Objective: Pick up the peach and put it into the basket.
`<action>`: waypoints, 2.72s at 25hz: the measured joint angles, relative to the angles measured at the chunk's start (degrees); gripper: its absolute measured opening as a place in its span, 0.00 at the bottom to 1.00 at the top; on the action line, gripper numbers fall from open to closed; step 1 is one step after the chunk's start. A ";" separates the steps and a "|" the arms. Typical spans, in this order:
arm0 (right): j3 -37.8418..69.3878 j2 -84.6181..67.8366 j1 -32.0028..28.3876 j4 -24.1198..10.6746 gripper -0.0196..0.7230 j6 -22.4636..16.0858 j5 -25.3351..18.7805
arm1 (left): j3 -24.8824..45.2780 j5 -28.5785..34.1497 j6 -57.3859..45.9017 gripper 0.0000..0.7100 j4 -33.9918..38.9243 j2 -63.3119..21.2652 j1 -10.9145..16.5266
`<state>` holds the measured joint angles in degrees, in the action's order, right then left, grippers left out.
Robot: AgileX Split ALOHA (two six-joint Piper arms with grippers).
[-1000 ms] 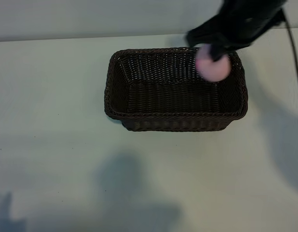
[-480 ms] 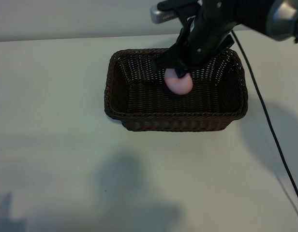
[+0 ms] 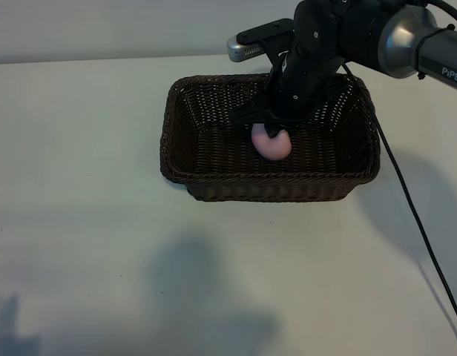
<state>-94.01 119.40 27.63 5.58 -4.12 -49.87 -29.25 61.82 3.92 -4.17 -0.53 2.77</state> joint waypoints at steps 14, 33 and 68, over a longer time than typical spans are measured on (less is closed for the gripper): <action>-24.26 -0.19 -1.01 -4.27 0.83 1.43 -19.32 | 0.00 0.00 -1.49 0.84 0.00 0.00 0.00; -28.86 -0.50 -33.23 -5.58 0.79 7.10 -20.01 | 0.00 0.00 -1.55 0.83 0.00 0.00 0.00; 22.96 -81.55 -39.33 0.46 0.78 9.63 -19.24 | 0.11 0.00 -1.40 0.83 0.00 0.00 0.00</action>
<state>-71.05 37.85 -11.70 6.04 5.51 -69.10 -29.14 61.82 2.52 -4.17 -0.53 2.77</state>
